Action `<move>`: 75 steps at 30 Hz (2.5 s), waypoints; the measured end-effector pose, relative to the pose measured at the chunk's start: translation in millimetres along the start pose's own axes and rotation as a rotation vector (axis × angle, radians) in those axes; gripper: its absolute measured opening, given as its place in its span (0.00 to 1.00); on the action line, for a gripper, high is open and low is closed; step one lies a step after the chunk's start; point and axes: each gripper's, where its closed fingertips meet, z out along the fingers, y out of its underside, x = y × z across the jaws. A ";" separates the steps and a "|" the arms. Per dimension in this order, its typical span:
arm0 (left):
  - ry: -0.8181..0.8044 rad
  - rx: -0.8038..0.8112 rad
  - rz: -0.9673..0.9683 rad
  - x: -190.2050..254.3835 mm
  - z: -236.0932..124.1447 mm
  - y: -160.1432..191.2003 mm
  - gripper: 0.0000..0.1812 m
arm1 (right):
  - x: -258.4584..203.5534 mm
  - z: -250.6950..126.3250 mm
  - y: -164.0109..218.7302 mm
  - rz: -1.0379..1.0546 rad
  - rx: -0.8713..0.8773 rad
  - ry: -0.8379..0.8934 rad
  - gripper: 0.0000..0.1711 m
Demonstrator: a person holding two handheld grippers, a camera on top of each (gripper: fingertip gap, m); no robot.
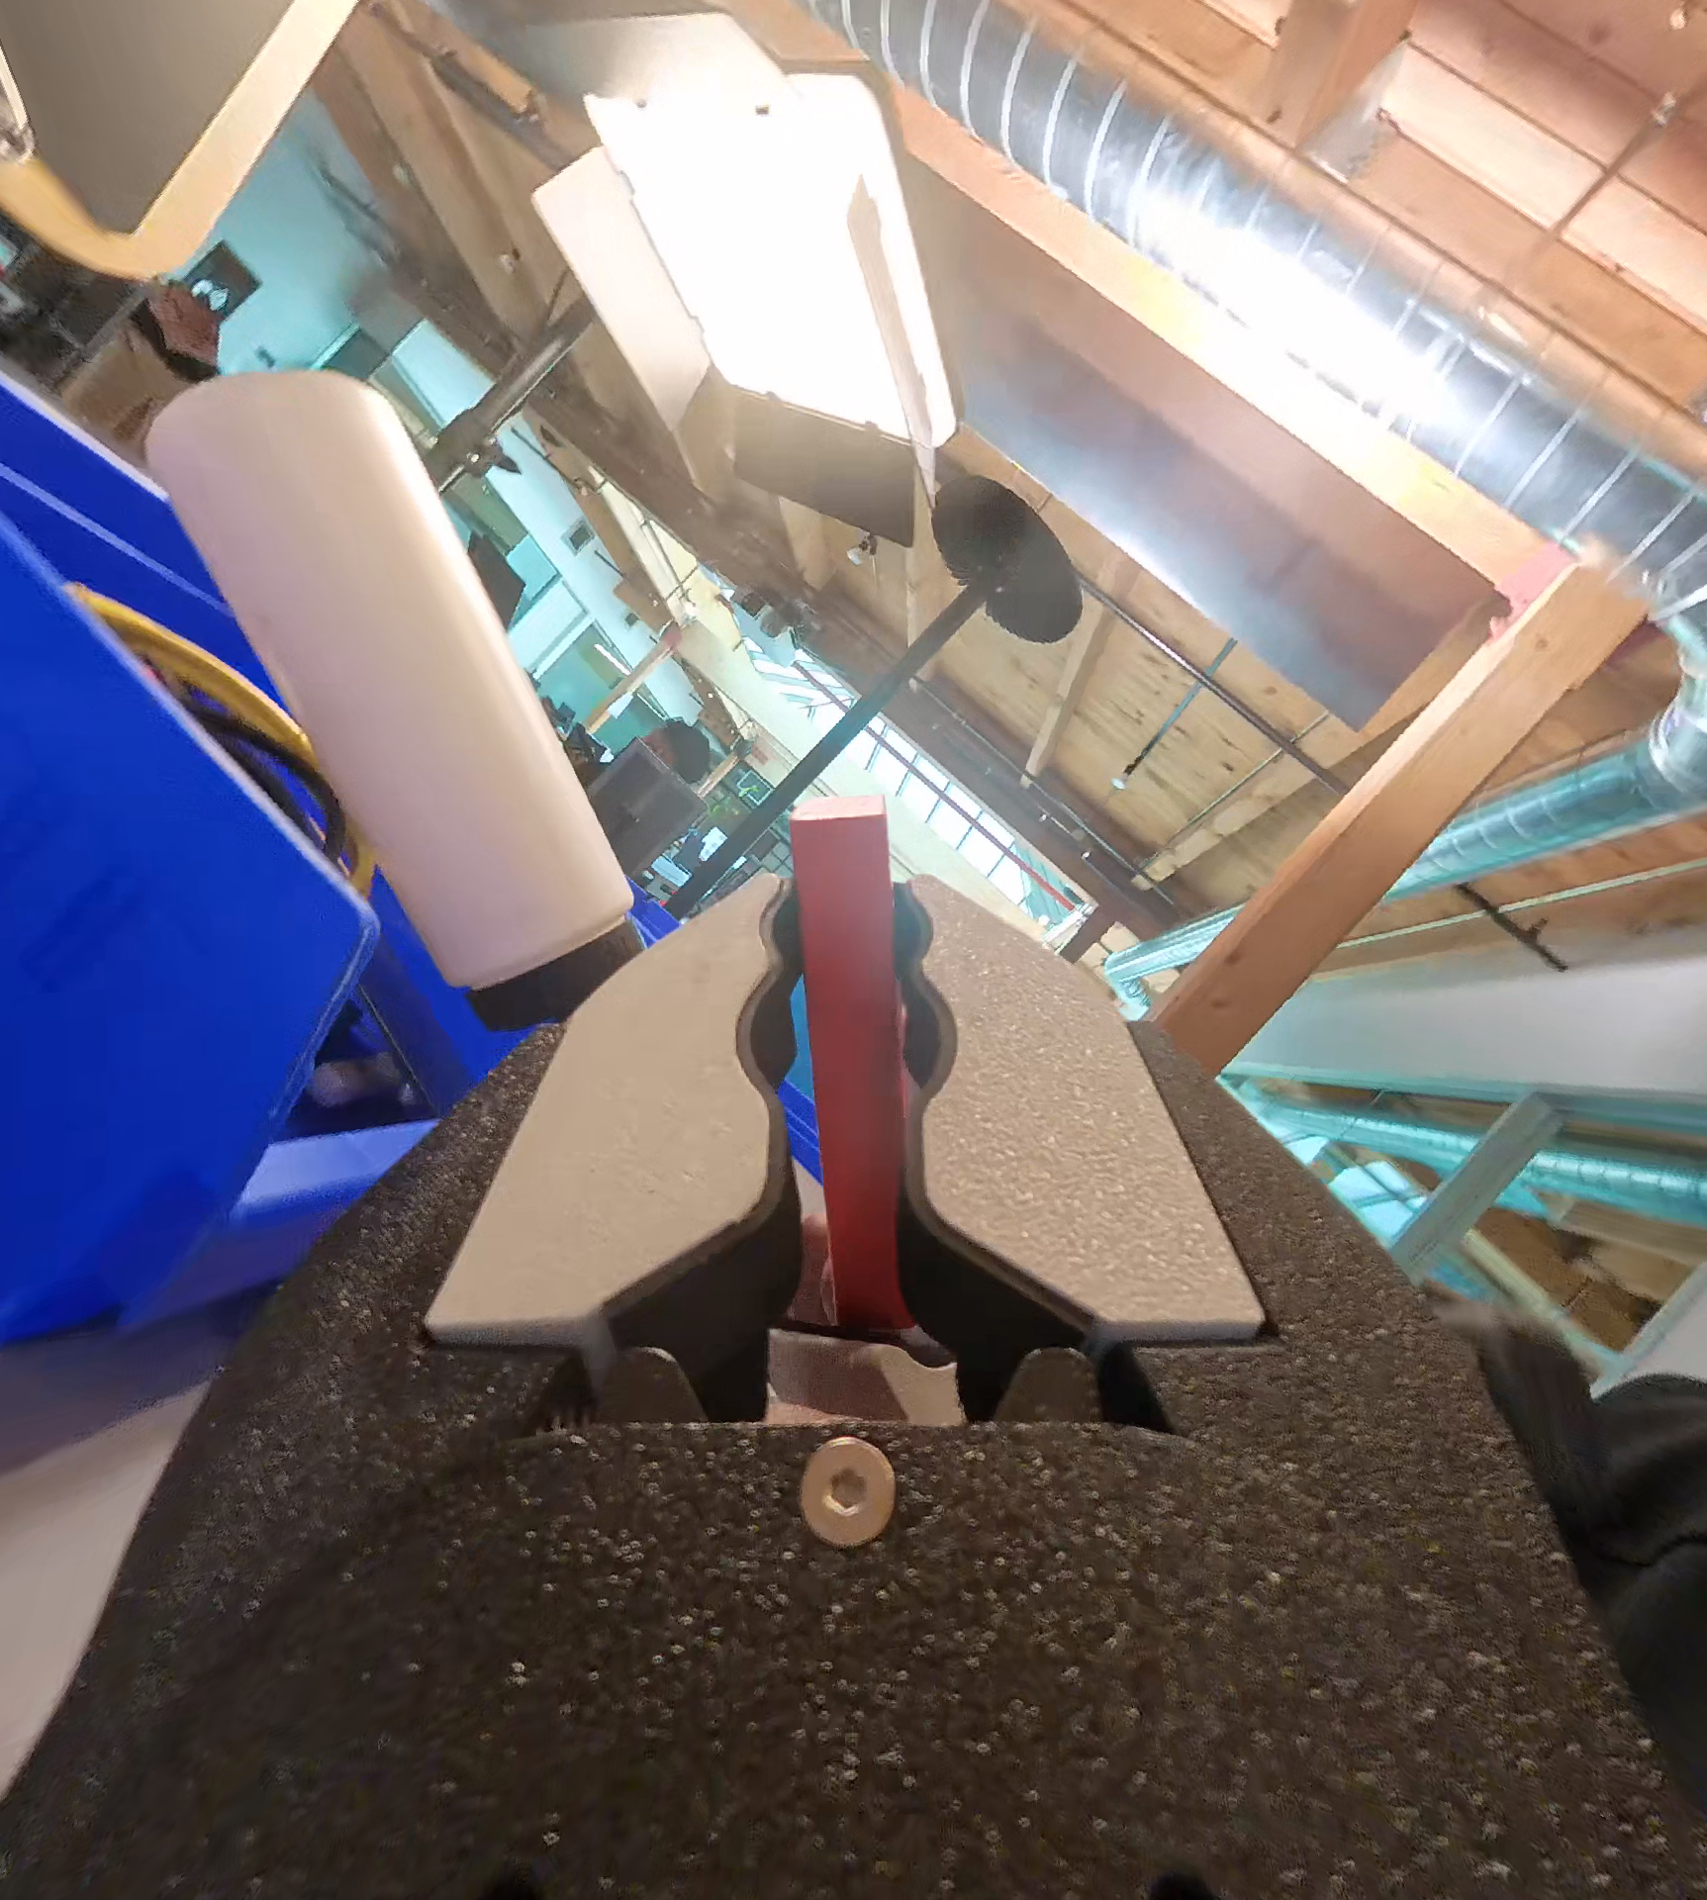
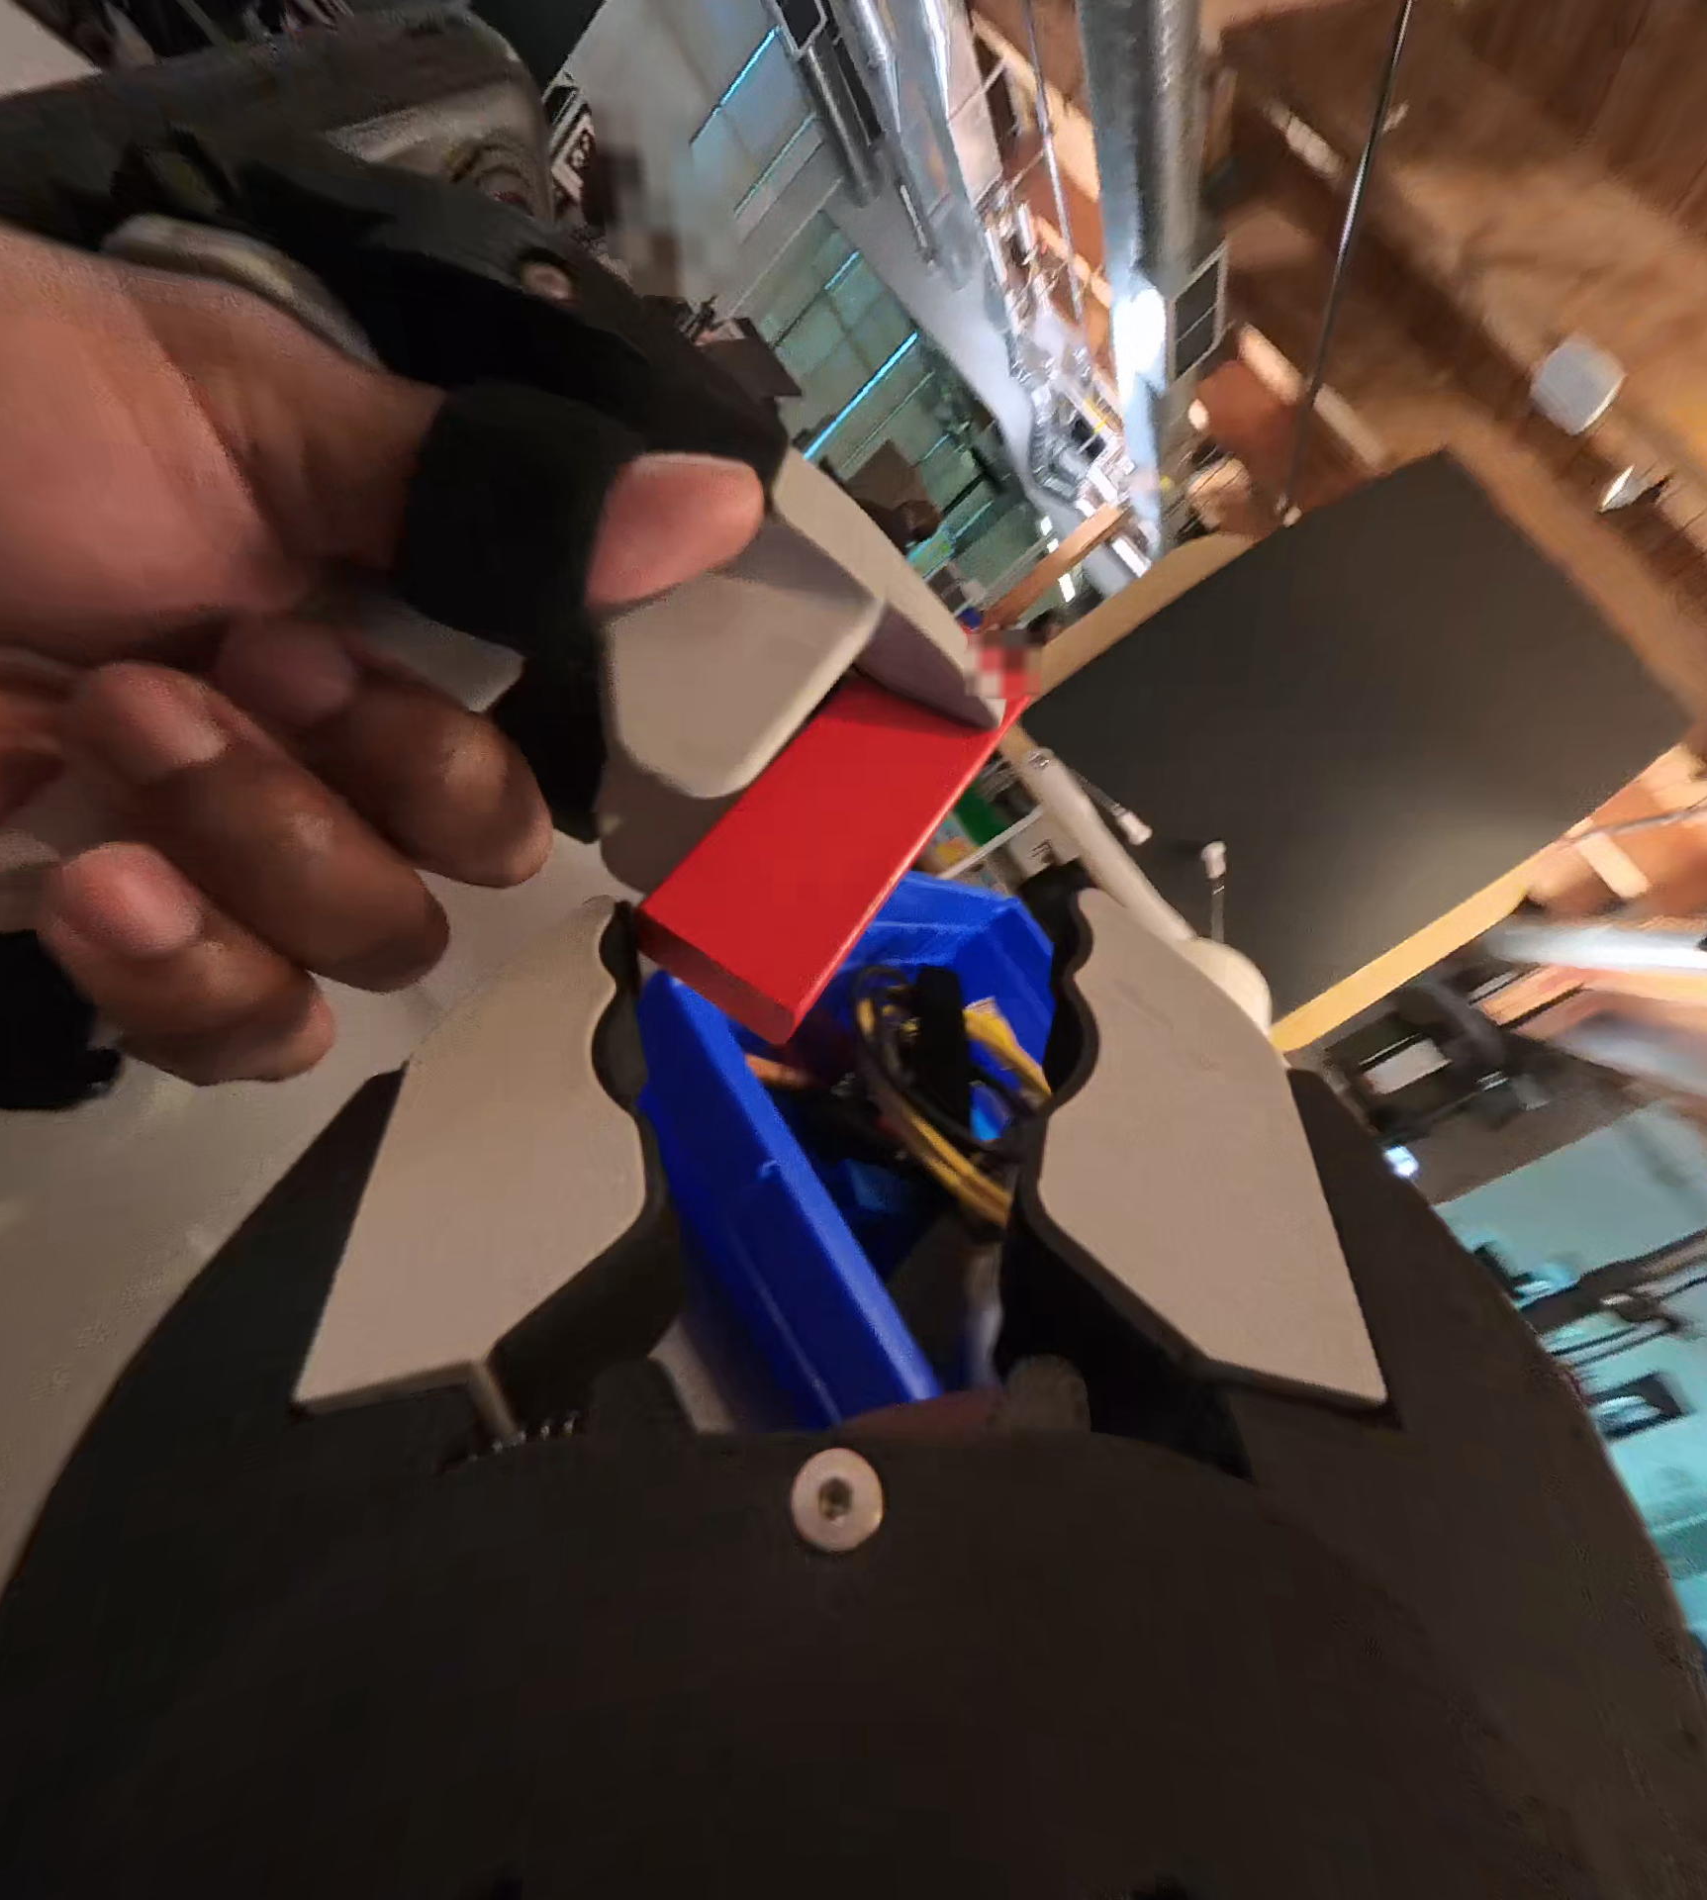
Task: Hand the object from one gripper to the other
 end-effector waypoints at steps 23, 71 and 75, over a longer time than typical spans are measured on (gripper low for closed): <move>-0.123 -0.519 1.029 -16.1 -16.3 6.2 0.40 | 20.1 -15.2 18.8 1.011 0.035 -0.690 0.10; 0.080 -0.726 0.699 3.7 -16.7 76.4 0.19 | -58.9 -24.4 26.1 0.715 -0.095 -0.868 0.27; -0.171 -0.572 0.515 -23.8 -6.9 50.0 0.19 | -32.5 -4.8 40.7 0.489 -0.113 -0.533 0.36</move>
